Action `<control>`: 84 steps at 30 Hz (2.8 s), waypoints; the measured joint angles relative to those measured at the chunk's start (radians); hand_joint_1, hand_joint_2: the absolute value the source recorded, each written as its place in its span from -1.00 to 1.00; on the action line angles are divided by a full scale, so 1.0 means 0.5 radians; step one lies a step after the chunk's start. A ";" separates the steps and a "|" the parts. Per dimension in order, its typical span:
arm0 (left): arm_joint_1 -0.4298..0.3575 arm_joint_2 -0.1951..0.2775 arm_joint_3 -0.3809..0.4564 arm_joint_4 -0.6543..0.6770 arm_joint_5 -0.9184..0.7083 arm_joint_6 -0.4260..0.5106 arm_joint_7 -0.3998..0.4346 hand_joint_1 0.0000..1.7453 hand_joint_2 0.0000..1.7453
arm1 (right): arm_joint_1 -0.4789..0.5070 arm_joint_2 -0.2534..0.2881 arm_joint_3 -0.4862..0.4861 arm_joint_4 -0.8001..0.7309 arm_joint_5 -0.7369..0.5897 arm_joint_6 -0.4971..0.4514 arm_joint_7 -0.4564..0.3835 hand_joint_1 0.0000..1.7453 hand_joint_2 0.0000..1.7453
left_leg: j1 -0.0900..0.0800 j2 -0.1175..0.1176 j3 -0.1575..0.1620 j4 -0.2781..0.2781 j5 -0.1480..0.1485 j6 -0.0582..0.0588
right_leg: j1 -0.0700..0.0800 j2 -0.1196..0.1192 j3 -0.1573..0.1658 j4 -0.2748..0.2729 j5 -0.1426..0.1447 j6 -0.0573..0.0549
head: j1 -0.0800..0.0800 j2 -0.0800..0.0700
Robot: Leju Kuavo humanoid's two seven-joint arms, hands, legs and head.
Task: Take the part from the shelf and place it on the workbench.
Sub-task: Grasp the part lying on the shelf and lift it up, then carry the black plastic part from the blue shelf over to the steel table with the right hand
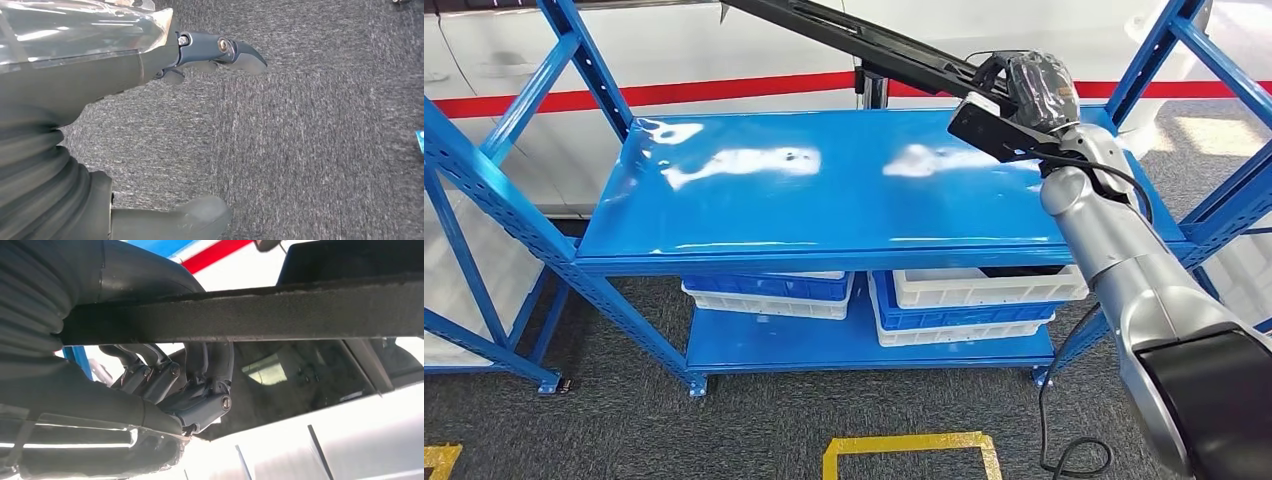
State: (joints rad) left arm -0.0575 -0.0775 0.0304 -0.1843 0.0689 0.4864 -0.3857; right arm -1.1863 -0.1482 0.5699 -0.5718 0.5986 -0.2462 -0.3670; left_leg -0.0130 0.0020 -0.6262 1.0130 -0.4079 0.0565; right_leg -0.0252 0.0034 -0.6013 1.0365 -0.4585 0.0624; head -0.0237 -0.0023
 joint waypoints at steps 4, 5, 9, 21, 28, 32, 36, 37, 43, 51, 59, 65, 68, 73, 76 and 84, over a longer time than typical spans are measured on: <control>-0.002 0.004 -0.001 0.000 -0.015 -0.006 0.012 -1.00 1.00 | 0.009 -0.033 -0.008 0.004 -0.012 -0.010 -0.023 1.00 1.00 | 0.002 -0.009 -0.041 0.044 -0.014 -0.035 | 0.000 0.006 -0.005 -0.011 0.020 -0.057 | -0.005 0.000; -0.003 0.005 -0.001 0.000 -0.015 -0.006 0.014 -1.00 1.00 | 0.012 -0.034 -0.008 0.004 -0.012 -0.010 -0.026 1.00 1.00 | 0.007 -0.010 -0.058 0.086 -0.049 -0.049 | -0.007 0.005 -0.007 -0.013 0.026 -0.068 | -0.007 0.000; -0.005 0.010 0.000 0.000 -0.002 -0.003 0.007 -1.00 1.00 | 0.015 -0.007 -0.006 0.007 -0.003 -0.010 -0.020 1.00 1.00 | 0.039 -0.009 -0.224 0.523 -0.297 -0.102 | -0.014 0.006 -0.025 -0.013 0.049 -0.100 | -0.016 0.000; -0.012 0.010 0.000 0.000 0.008 -0.002 -0.008 -1.00 1.00 | -0.001 0.019 0.001 0.016 0.011 -0.010 -0.010 1.00 1.00 | 0.023 -0.003 0.065 -0.005 -0.036 0.010 | 0.000 -0.004 -0.108 0.069 0.022 -0.023 | -0.007 0.000; -0.013 0.006 0.001 0.000 0.009 -0.002 -0.008 -1.00 1.00 | 0.010 0.018 0.001 0.030 0.011 -0.010 -0.010 1.00 1.00 | -0.004 0.000 -0.104 -0.007 0.099 0.037 | 0.013 -0.007 -0.049 0.349 -0.164 -0.013 | -0.003 0.000; -0.015 0.004 0.001 0.000 0.009 -0.002 -0.008 -1.00 1.00 | 0.004 0.024 0.000 0.031 0.011 -0.012 -0.011 1.00 1.00 | -0.015 0.002 -0.156 0.003 0.161 0.004 | 0.045 -0.006 0.202 -0.053 -0.152 -0.046 | -0.007 0.000; -0.015 0.004 0.001 0.000 0.009 -0.002 -0.008 -1.00 1.00 | 0.003 0.024 0.001 0.031 0.011 -0.012 -0.011 1.00 1.00 | -0.013 0.002 -0.157 0.001 0.176 -0.005 | 0.051 -0.005 0.180 -0.061 -0.146 -0.055 | -0.005 0.000; -0.015 0.004 0.001 0.000 0.009 -0.002 -0.008 -1.00 1.00 | 0.003 0.024 0.001 0.031 0.011 -0.012 -0.011 1.00 1.00 | -0.013 0.002 -0.157 0.001 0.176 -0.005 | 0.051 -0.005 0.180 -0.061 -0.146 -0.055 | -0.005 0.000; -0.015 0.004 0.001 0.000 0.009 -0.002 -0.008 -1.00 1.00 | 0.002 0.024 0.000 0.031 0.011 -0.012 -0.011 1.00 1.00 | -0.012 0.001 -0.158 -0.001 0.180 -0.007 | 0.052 -0.004 0.183 -0.056 -0.144 -0.058 | -0.005 0.000; -0.019 0.004 0.004 0.000 0.006 0.010 -0.007 -1.00 1.00 | -0.027 0.056 0.001 0.048 0.030 0.012 -0.008 1.00 1.00 | 0.067 -0.011 -0.025 0.238 -0.143 -0.106 | -0.008 -0.020 -0.008 -0.055 0.069 -0.068 | -0.015 0.000; -0.023 -0.001 0.005 0.000 -0.014 0.013 -0.004 -1.00 1.00 | 0.014 0.005 -0.014 0.047 0.044 0.021 -0.004 1.00 1.00 | 0.031 0.000 -0.074 -0.026 0.079 0.004 | -0.001 -0.013 -0.104 0.423 -0.158 -0.004 | -0.004 0.000; -0.021 0.000 0.005 0.000 -0.019 0.012 -0.002 -1.00 1.00 | 0.022 0.004 -0.035 0.015 0.050 0.022 0.010 1.00 1.00 | 0.020 -0.001 -0.168 -0.006 0.184 -0.052 | 0.023 -0.008 0.187 -0.057 -0.133 -0.048 | -0.009 0.000; -0.015 0.004 0.005 0.000 -0.018 0.012 0.000 -1.00 1.00 | 0.027 0.007 -0.035 0.012 0.058 0.029 0.021 1.00 1.00 | 0.033 -0.008 -0.224 0.118 0.041 -0.088 | -0.007 -0.019 0.154 -0.059 -0.076 -0.106 | -0.011 0.000; -0.015 0.003 0.005 0.000 -0.018 0.012 -0.002 -1.00 1.00 | 0.029 0.013 -0.037 0.004 0.078 0.033 0.030 1.00 1.00 | 0.059 -0.009 -0.291 0.603 -0.219 -0.133 | -0.007 -0.019 0.037 -0.055 0.020 -0.119 | -0.014 0.000; -0.017 0.006 0.005 0.000 -0.021 0.012 -0.003 -1.00 1.00 | 0.031 0.009 -0.045 -0.002 0.083 0.031 0.031 1.00 1.00 | 0.063 -0.011 0.001 0.262 -0.128 -0.115 | -0.005 -0.017 -0.008 -0.054 0.060 -0.092 | -0.014 0.000; -0.021 0.016 0.006 0.000 -0.019 0.012 -0.019 -1.00 1.00 | 0.042 -0.011 -0.063 -0.022 0.096 0.026 0.032 1.00 1.00 | 0.046 0.007 0.135 -0.057 -0.076 -0.010 | 0.006 -0.021 -0.147 0.151 -0.021 -0.043 | -0.008 0.000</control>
State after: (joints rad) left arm -0.0682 -0.0697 0.0335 -0.1844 0.0592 0.4925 -0.3953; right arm -1.1651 -0.1539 0.5385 -0.5829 0.6466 -0.2334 -0.3511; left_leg 0.0099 0.0056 -0.5586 0.9844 -0.4460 0.0517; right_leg -0.0222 -0.0073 -0.6750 1.1118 -0.4689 0.0410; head -0.0277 -0.0023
